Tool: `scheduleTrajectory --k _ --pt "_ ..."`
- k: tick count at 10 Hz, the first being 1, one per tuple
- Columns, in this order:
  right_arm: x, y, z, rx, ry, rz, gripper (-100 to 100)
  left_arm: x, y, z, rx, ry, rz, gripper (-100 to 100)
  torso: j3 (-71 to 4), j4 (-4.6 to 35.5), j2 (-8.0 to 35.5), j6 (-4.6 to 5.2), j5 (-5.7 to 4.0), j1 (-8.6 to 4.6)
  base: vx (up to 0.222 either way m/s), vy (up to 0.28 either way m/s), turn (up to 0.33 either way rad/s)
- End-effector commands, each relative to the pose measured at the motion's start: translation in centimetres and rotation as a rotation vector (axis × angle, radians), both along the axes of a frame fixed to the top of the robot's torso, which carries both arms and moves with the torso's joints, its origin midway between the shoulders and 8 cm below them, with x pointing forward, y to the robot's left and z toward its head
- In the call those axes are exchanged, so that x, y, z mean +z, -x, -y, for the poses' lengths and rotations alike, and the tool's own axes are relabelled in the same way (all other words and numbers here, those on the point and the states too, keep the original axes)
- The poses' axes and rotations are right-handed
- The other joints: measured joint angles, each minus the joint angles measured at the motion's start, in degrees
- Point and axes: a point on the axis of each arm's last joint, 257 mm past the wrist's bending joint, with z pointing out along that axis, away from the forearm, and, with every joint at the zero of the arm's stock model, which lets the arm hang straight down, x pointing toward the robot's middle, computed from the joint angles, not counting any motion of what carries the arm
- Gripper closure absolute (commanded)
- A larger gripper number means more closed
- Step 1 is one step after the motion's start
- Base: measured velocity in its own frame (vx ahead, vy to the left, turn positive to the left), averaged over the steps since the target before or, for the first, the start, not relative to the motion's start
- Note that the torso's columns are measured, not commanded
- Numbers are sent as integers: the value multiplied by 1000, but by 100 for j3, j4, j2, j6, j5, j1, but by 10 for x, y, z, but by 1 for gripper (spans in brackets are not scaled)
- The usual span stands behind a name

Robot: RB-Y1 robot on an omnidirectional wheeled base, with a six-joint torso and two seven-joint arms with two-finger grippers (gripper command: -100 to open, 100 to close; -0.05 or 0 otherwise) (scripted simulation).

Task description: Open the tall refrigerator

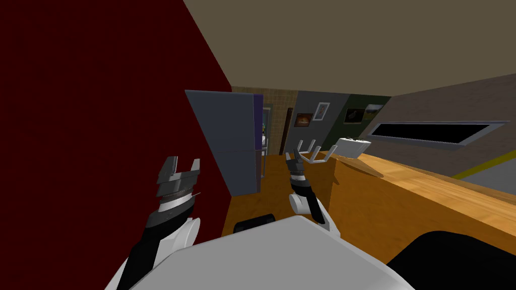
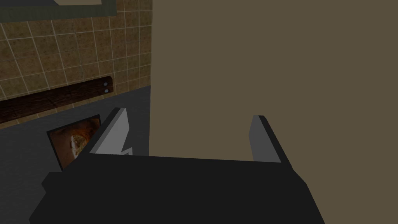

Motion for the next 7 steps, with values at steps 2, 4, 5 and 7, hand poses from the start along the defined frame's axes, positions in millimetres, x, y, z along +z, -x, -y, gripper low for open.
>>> scheduleTrajectory --k 2,4,5,7 --pt "0 0 0 0 0 0 0 0 0 0 0 0 0 0 -1200 600 597 0 0 0 0 0 0" --pt "0 0 0 0 0 0 0 0 0 0 0 0 0 0 -2850 1424 1422 0 0 0 0 0 0" --pt "0 0 0 0 0 0 0 0 0 0 0 0 0 0 -3692 1846 1845 0 0 0 0 0 0" --pt "0 0 0 0 0 0 0 0 0 0 0 0 0 0 -5381 2691 2693 0 0 0 0 0 0"
